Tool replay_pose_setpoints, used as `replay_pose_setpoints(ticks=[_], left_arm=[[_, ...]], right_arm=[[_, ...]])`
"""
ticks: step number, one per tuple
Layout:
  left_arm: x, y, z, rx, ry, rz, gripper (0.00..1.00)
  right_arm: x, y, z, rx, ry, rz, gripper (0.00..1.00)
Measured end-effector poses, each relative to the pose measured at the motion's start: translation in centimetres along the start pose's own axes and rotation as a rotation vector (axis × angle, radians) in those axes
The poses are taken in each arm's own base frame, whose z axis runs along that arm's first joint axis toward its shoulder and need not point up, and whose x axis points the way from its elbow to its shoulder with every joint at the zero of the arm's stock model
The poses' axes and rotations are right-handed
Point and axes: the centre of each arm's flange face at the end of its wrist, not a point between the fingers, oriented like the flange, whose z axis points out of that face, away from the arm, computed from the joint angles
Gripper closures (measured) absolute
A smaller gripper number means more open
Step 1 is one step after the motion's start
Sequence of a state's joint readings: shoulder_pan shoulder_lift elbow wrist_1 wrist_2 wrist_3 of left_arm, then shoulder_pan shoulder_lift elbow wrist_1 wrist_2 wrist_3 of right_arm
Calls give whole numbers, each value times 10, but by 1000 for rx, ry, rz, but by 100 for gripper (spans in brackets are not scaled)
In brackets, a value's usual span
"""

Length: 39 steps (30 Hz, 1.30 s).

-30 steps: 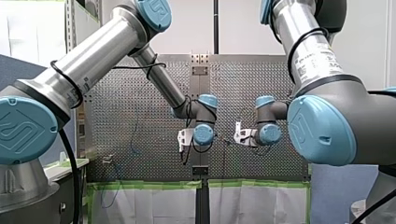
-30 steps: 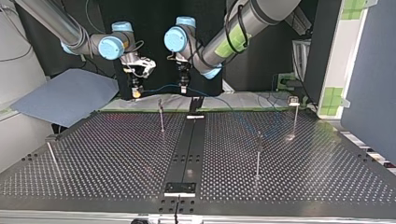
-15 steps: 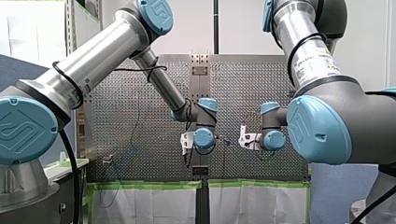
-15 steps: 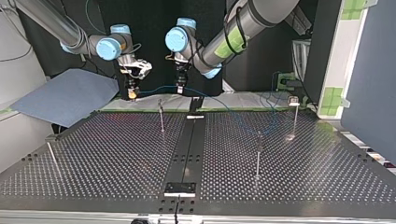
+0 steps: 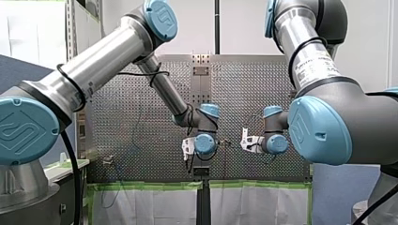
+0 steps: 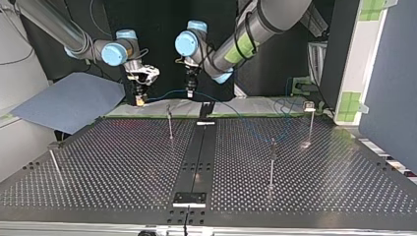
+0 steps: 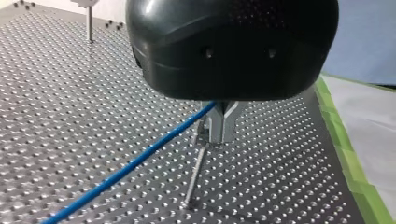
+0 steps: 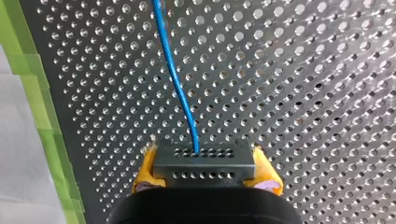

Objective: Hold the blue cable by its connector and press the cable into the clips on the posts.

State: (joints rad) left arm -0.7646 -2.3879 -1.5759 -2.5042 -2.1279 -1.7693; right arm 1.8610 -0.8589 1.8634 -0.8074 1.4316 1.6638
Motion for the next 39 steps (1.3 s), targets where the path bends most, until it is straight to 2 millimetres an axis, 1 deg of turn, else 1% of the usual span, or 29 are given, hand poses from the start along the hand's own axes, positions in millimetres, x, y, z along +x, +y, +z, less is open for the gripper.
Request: replay_pose_setpoints(ticks=[4, 10, 14, 20, 25, 35, 39], left_arm=[[10, -5, 9, -4, -5, -7, 100], [7, -18, 19, -3, -51, -55, 100], [9, -23, 27, -2, -62, -70, 100], [23, -26, 44, 5, -55, -73, 100], [28, -29, 48, 9, -55, -77, 100], [26, -24, 55, 7, -60, -96, 100], [26, -26, 56, 22, -59, -99, 100]], right_arm=[[1, 5, 2, -7, -3, 2, 100], [5, 14, 6, -22, -5, 6, 100], [8, 21, 8, -32, -6, 12, 100], [16, 27, 16, -10, 9, 30, 100], [19, 31, 20, 19, 16, 34, 100], [19, 47, 20, 65, 4, 56, 100], [20, 51, 21, 84, 10, 59, 100]])
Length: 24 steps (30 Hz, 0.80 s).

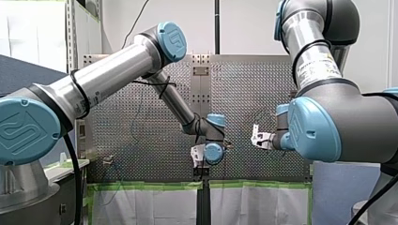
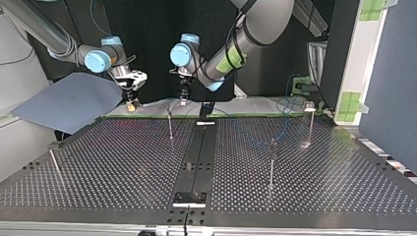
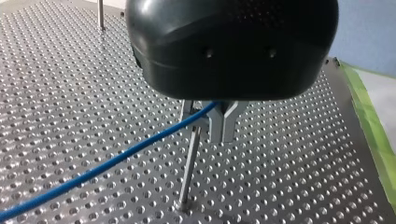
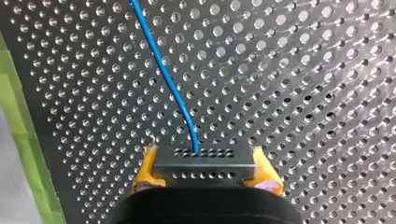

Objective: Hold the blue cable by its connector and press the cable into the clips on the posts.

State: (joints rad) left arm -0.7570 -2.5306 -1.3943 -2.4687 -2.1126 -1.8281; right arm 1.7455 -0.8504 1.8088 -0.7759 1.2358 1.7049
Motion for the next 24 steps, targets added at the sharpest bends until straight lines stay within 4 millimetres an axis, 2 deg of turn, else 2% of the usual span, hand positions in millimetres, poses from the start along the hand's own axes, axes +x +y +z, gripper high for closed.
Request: replay_pose_setpoints(ticks=[10, 24], left_arm=[[-15, -23, 7, 32, -8, -8, 100], [-20, -12, 18, 16, -8, -8, 100]], right_arm=[[2, 9, 0, 11, 12, 17, 100], [5, 12, 4, 21, 35, 18, 100]])
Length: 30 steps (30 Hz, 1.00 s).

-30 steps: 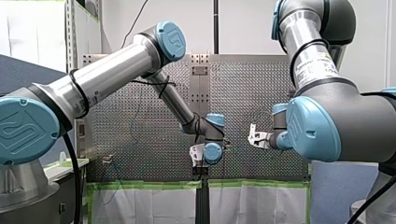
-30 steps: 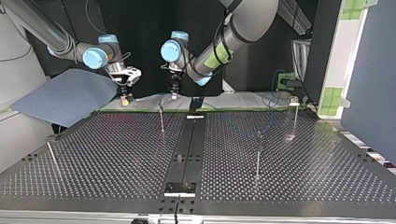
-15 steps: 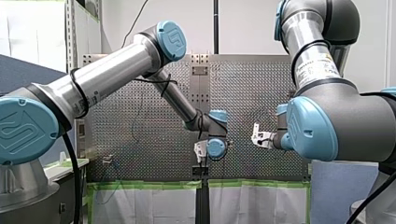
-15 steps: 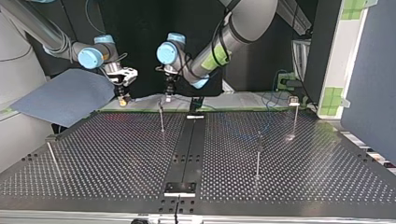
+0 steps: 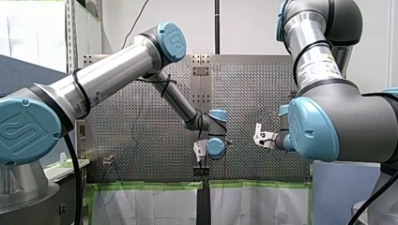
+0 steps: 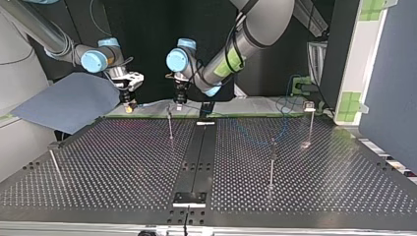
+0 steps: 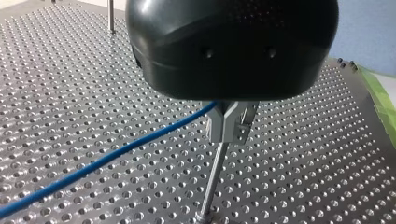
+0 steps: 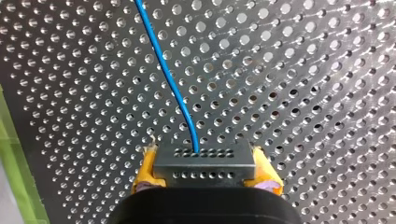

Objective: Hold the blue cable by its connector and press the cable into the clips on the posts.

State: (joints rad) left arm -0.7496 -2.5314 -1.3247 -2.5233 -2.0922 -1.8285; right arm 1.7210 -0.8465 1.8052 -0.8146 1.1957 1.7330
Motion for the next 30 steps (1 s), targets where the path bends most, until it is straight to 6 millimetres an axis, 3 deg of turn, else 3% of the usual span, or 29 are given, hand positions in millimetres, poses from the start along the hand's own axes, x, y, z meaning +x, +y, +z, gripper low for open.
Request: replay_pose_setpoints(ticks=[22, 30], left_arm=[[-4, 10, 12, -3, -17, -17, 100], [20, 15, 9, -2, 6, -9, 100]], right_arm=[[1, 0, 2, 5, 21, -6, 100], [0, 1, 3, 6, 25, -8, 100]])
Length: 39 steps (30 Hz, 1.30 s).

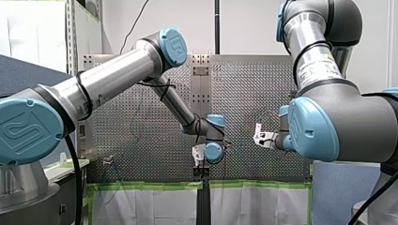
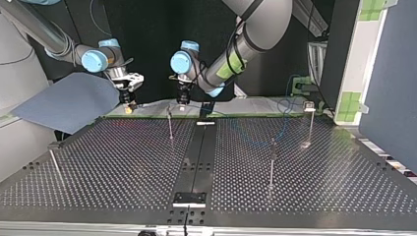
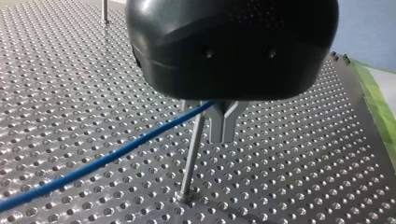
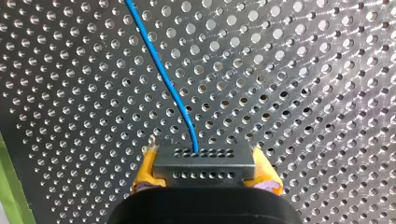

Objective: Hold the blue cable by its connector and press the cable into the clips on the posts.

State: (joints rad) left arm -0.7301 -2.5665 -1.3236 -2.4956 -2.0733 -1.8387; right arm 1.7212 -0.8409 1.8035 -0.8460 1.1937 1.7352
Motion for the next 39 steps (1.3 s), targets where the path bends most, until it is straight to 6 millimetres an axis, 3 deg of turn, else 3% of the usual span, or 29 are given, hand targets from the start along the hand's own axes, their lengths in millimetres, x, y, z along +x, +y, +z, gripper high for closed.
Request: replay_pose_setpoints(ticks=[24, 39], left_arm=[[-2, 14, 15, 32, 8, -17, 100], [-22, 10, 36, 43, -24, -38, 100]], right_arm=[[-10, 5, 16, 7, -13, 2, 100], [-4, 4, 23, 11, -6, -5, 100]])
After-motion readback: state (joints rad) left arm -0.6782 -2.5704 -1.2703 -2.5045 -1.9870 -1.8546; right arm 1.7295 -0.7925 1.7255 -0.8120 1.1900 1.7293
